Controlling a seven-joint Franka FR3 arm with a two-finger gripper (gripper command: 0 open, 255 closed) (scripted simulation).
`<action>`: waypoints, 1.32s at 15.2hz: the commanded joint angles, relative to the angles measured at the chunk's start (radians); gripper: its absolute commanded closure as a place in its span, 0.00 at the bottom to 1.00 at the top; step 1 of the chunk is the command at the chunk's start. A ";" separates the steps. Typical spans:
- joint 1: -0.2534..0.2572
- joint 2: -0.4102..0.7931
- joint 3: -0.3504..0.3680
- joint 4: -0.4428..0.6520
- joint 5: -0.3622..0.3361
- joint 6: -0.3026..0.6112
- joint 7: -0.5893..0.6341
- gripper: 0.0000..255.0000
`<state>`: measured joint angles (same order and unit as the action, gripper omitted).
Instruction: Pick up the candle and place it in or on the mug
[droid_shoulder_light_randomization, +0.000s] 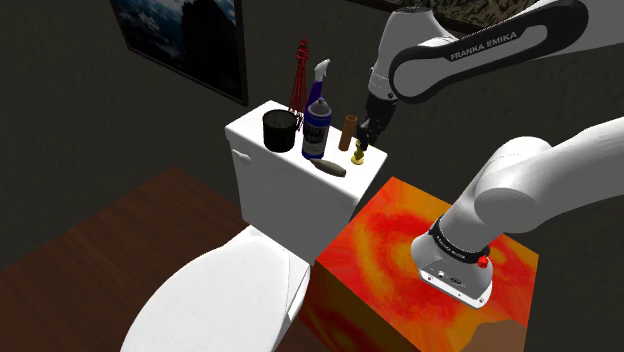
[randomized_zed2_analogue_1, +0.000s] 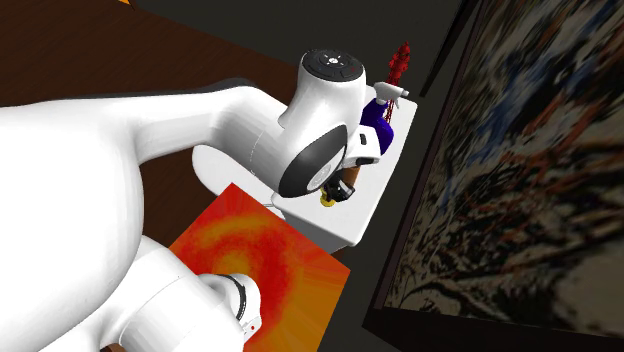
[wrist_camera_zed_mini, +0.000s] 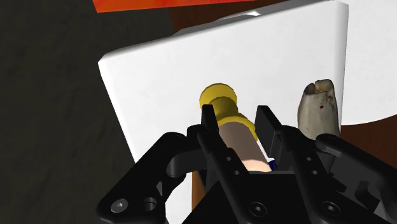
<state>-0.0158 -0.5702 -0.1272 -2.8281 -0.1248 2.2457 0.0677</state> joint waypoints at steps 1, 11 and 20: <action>0.000 0.000 0.000 -0.001 0.000 0.000 0.000 1.00; 0.003 -0.078 0.010 0.077 0.010 -0.156 -0.005 1.00; 0.006 -0.125 0.019 0.171 0.020 -0.297 -0.010 1.00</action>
<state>-0.0089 -0.6888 -0.1078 -2.6670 -0.1049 1.9656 0.0606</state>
